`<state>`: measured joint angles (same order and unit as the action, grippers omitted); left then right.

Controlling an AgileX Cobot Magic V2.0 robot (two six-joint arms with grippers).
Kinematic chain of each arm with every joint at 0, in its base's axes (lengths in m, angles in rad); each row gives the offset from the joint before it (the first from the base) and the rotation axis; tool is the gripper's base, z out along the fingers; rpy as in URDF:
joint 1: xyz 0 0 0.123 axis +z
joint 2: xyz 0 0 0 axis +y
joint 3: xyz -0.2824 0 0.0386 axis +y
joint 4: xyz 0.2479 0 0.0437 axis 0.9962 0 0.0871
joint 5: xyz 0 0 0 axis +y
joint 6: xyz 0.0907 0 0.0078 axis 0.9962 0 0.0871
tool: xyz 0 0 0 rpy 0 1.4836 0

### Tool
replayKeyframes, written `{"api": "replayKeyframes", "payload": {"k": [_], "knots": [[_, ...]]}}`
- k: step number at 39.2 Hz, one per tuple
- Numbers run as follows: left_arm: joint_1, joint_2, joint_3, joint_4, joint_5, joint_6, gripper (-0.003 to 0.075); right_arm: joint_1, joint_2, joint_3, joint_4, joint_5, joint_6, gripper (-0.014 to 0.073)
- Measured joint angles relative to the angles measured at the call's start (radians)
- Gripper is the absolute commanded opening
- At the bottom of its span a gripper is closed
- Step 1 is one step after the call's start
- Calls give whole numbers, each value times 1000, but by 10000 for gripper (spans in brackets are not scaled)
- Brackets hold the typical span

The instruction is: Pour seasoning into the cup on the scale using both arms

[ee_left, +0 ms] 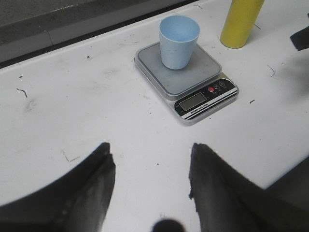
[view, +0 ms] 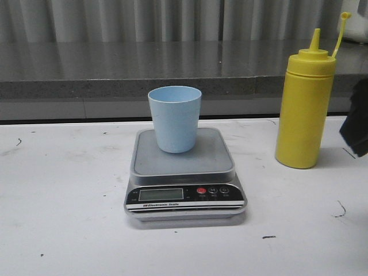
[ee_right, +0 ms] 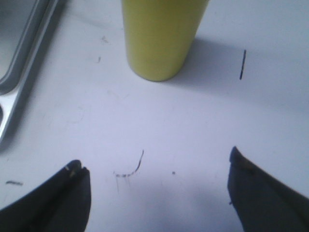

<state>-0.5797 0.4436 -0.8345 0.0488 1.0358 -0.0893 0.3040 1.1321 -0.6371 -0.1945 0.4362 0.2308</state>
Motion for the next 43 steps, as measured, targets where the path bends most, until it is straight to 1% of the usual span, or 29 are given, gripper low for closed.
{"api": "replayKeyframes", "payload": {"k": [2, 5, 14, 25, 31, 35, 40, 43], "knots": [[0, 0, 0, 0, 0, 0, 356, 20, -43, -35, 12, 108, 0, 598], [0, 0, 0, 0, 0, 0, 356, 38, -103, -69, 27, 197, 1, 598], [0, 0, 0, 0, 0, 0, 356, 50, -306, -82, 85, 312, 1, 598], [0, 0, 0, 0, -9, 0, 356, 50, -542, -83, 91, 464, -5, 598], [0, 0, 0, 0, -10, 0, 356, 50, -638, -83, 91, 523, -7, 598], [0, 0, 0, 0, -12, 0, 356, 50, -678, -83, 91, 536, -8, 598], [0, 0, 0, 0, -18, 0, 356, 50, -694, -83, 91, 540, -17, 598], [0, 0, 0, 0, -22, 0, 356, 50, -696, -83, 91, 542, -27, 574]]}}
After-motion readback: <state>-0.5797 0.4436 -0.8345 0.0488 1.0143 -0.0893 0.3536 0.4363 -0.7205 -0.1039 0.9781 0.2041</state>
